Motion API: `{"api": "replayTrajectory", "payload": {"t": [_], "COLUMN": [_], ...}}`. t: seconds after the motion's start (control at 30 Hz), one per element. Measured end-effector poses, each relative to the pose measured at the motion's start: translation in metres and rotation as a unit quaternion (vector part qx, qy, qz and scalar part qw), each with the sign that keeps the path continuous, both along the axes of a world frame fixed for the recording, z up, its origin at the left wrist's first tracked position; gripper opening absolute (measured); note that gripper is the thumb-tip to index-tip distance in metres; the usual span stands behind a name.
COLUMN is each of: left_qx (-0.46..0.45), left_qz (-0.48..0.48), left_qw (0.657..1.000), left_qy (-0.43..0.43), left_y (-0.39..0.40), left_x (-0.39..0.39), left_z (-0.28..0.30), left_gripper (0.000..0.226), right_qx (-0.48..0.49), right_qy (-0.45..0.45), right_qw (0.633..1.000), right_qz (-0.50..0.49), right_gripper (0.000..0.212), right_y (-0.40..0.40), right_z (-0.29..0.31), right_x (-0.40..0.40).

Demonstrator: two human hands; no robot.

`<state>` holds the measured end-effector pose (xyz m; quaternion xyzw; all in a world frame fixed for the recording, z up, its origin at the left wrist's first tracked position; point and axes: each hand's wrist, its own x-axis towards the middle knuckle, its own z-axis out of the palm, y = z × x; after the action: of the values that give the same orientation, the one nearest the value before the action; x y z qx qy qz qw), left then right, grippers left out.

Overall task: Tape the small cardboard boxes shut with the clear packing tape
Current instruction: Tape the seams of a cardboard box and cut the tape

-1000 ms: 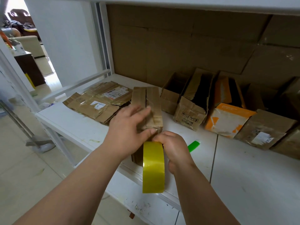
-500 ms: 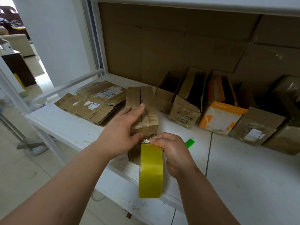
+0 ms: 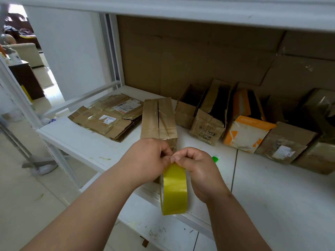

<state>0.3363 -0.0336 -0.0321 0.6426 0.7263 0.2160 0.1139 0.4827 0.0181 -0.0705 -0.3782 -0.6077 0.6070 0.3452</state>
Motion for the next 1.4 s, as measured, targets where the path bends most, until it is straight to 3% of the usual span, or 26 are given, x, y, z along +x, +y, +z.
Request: {"api": "replayTrajectory", "payload": {"t": [0.2, 0.3, 0.4, 0.5, 0.57, 0.67, 0.83, 0.93, 1.03, 1.1, 1.23, 1.33, 1.4], "left_qx": [-0.013, 0.030, 0.090, 0.119, 0.124, 0.122, 0.137, 0.159, 0.185, 0.188, 0.205, 0.218, 0.219], "left_qz": [0.013, 0.017, 0.045, 0.102, 0.162, 0.222, 0.236, 0.255, 0.271, 0.276, 0.275, 0.277, 0.281], "left_qw": [0.998, 0.996, 0.993, 0.987, 0.979, 0.966, 0.957, 0.917, 0.866, 0.859, 0.851, 0.841, 0.832], "left_qy": [0.054, 0.087, 0.067, 0.042, 0.013, -0.045, -0.099, -0.261, -0.377, -0.389, -0.397, -0.410, -0.426], "left_y": [-0.004, -0.009, -0.015, -0.021, -0.025, -0.030, -0.033, -0.034, -0.037, -0.039, -0.034, -0.027, -0.023], "left_x": [0.007, 0.012, 0.015, 0.015, 0.008, -0.001, 0.000, -0.001, -0.010, -0.016, -0.020, -0.027, -0.036], "left_z": [0.005, 0.003, 0.003, 0.009, 0.014, 0.019, 0.025, 0.027, 0.036, 0.040, 0.038, 0.039, 0.039], "left_gripper": [0.013, 0.016, 0.013, 0.012, 0.014, 0.018, 0.020, 0.022, 0.022, 0.020, 0.020, 0.019, 0.016], "right_qx": [0.000, -0.006, 0.028, 0.012, -0.024, -0.005, 0.009, 0.039, 0.067, 0.063, 0.055, 0.056, 0.089], "right_qy": [-0.030, -0.015, -0.013, 0.011, 0.050, 0.059, 0.077, 0.084, 0.055, 0.046, 0.001, -0.023, -0.044], "right_qw": [0.999, 0.998, 0.998, 0.999, 0.993, 0.983, 0.979, 0.981, 0.981, 0.981, 0.972, 0.966, 0.970], "right_qz": [-0.037, -0.060, -0.049, 0.034, 0.101, 0.174, 0.189, 0.173, 0.172, 0.179, 0.229, 0.253, 0.224], "right_gripper": [0.018, 0.017, 0.013, 0.068, 0.077, 0.059, 0.053, 0.059, 0.041, 0.037, 0.053, 0.046, 0.061], "right_y": [-0.006, -0.010, -0.016, -0.013, -0.009, -0.006, -0.003, 0.006, 0.017, 0.026, 0.042, 0.052, 0.058], "right_z": [-0.001, 0.000, 0.005, -0.001, -0.006, -0.009, -0.002, 0.014, 0.025, 0.029, 0.038, 0.049, 0.055], "right_x": [0.002, 0.003, 0.007, 0.023, 0.035, 0.045, 0.042, 0.043, 0.049, 0.054, 0.060, 0.066, 0.070]}}
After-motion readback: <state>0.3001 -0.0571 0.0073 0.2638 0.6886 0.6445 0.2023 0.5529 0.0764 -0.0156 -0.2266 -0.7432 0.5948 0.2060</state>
